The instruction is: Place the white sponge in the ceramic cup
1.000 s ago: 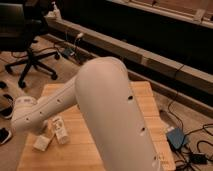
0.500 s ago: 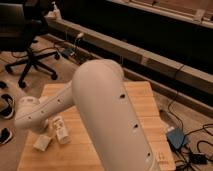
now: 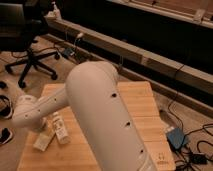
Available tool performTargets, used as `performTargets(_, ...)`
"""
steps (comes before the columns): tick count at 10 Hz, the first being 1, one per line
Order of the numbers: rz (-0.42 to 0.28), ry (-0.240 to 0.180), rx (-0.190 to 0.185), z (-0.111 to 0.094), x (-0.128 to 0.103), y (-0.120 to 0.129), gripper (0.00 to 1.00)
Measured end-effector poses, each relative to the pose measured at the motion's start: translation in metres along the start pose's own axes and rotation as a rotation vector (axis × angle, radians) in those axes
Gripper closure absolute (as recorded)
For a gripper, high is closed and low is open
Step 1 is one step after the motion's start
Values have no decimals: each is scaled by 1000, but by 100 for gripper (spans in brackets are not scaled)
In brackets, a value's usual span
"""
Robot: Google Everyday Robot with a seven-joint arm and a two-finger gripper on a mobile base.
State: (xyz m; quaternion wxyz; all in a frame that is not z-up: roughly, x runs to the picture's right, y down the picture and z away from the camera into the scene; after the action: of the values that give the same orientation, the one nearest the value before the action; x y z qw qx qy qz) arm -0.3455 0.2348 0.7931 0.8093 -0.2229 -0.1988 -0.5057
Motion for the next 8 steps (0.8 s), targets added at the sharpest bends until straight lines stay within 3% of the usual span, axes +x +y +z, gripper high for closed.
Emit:
performTargets(4,-5,5,-50,3,4,11,35)
performTargets(8,13,9,-74,1,11,21,35)
